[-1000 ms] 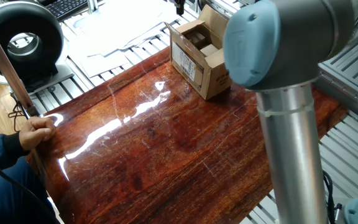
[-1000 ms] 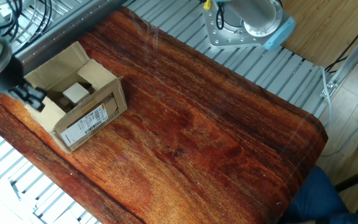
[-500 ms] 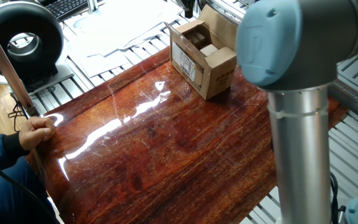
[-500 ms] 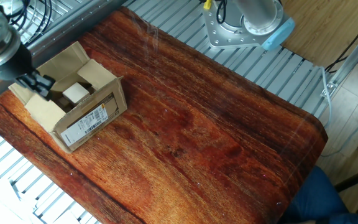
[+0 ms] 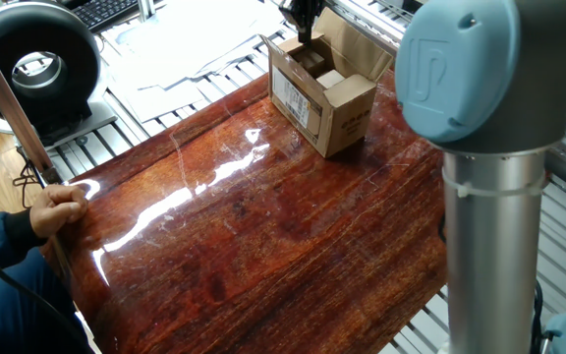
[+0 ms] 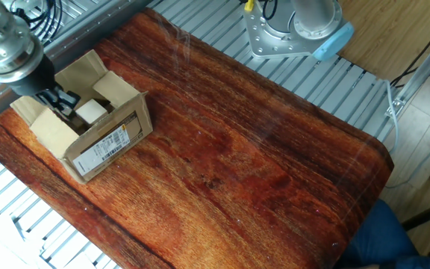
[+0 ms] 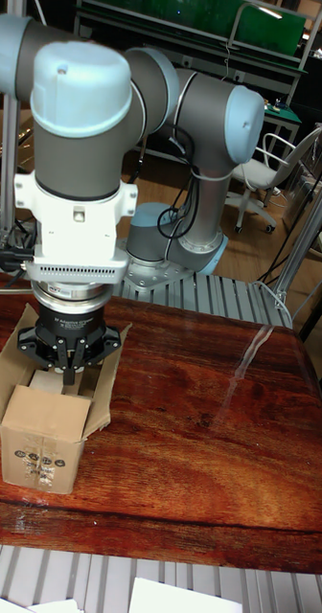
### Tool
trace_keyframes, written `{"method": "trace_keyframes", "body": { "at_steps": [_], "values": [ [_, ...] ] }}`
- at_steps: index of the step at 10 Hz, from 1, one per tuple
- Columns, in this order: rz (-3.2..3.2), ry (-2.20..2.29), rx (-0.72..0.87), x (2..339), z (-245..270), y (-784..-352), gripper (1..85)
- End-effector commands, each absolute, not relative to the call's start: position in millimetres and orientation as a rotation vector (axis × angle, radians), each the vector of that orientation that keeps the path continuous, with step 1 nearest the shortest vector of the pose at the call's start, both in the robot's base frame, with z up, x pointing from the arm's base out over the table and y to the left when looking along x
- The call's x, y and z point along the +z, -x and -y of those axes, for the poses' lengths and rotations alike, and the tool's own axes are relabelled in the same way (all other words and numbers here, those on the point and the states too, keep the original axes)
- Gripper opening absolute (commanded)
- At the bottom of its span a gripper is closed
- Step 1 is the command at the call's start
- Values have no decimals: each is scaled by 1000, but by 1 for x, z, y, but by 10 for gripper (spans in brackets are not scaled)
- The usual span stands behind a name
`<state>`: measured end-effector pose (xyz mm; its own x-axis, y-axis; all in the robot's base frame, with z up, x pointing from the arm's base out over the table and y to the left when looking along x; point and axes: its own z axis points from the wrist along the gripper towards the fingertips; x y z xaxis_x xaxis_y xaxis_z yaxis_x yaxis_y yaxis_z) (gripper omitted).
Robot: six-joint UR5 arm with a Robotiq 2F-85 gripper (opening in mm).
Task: Open a box
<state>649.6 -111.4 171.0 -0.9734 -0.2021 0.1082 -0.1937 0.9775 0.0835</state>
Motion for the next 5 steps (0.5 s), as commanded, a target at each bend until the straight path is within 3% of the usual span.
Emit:
{"method": "trace_keyframes", "body": {
  "at_steps": [1, 5],
  "values": [
    [3018, -304, -132, 163, 110, -645, 10],
    [3029, -319, -152, 154, 109, -647, 10]
  ]
}}
